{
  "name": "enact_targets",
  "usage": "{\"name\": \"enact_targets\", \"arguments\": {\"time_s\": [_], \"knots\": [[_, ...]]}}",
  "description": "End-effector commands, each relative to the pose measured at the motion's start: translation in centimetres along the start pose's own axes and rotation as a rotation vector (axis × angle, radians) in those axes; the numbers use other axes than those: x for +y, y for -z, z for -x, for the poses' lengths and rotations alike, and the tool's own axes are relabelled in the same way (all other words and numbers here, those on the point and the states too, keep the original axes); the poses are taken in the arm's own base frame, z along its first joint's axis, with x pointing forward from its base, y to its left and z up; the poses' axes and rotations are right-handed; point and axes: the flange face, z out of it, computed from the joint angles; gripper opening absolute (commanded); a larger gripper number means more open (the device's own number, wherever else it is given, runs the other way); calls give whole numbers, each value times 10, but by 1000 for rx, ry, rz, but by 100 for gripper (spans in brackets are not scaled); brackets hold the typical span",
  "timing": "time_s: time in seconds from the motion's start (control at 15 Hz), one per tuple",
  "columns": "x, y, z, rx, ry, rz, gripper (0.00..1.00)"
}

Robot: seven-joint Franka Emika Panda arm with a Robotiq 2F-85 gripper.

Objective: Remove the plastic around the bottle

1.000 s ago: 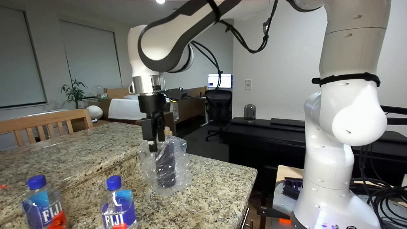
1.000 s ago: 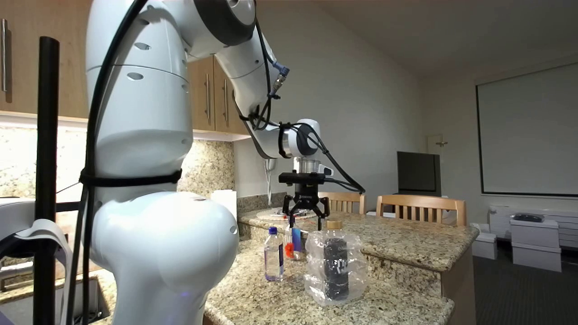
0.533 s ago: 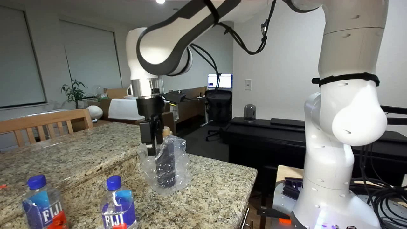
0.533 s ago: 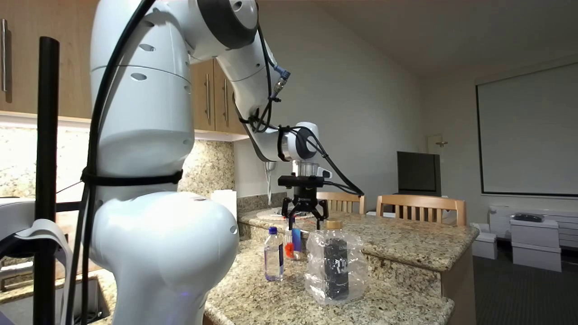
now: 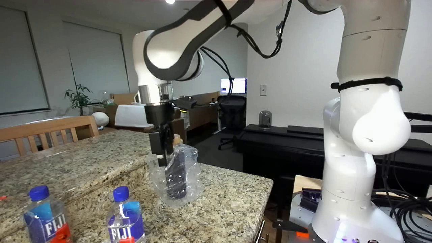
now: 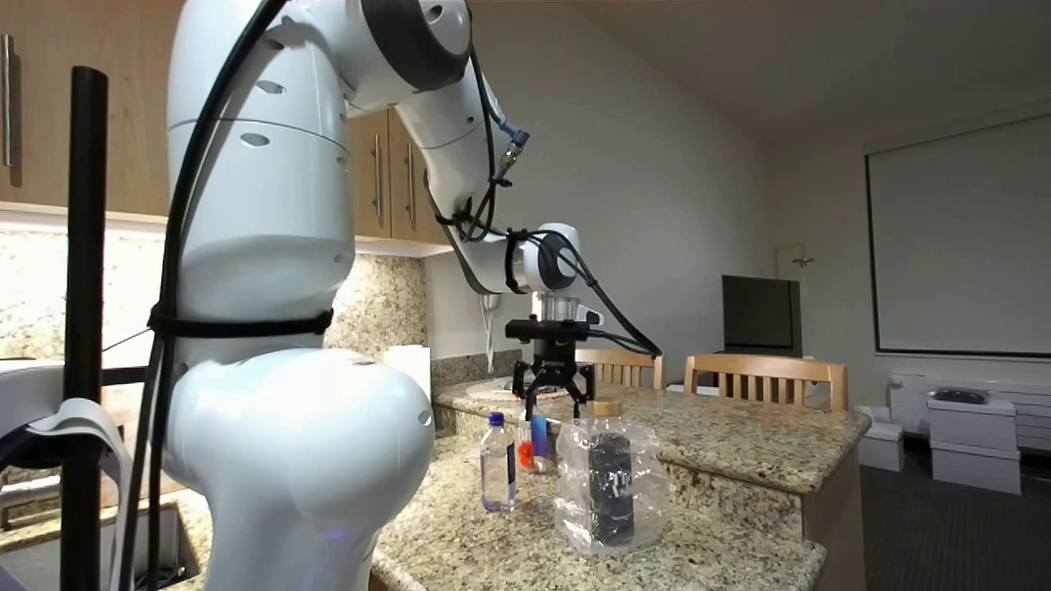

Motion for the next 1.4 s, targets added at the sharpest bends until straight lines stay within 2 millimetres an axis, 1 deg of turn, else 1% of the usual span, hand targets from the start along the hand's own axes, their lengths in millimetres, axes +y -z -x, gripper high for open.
{"name": "enact_targets", "arguments": {"time_s": [0.0,0.07,0.33,0.47,0.53,0.8,0.87,0.93,1.0,1.13,1.33], "knots": [[-4,-7,6,-48,27,-14,61],[-5,-7,6,-59,28,-11,53],[-6,-8,8,-83,30,5,26],[-6,-8,8,-81,35,14,13],[-7,-7,8,-80,37,17,10],[-9,-9,8,-81,45,13,4],[-10,-9,7,-81,48,12,7],[-11,-9,7,-80,51,9,7],[-12,-8,6,-76,53,5,9],[-14,-7,5,-64,56,-13,11],[-14,-6,5,-50,51,-38,10]]}}
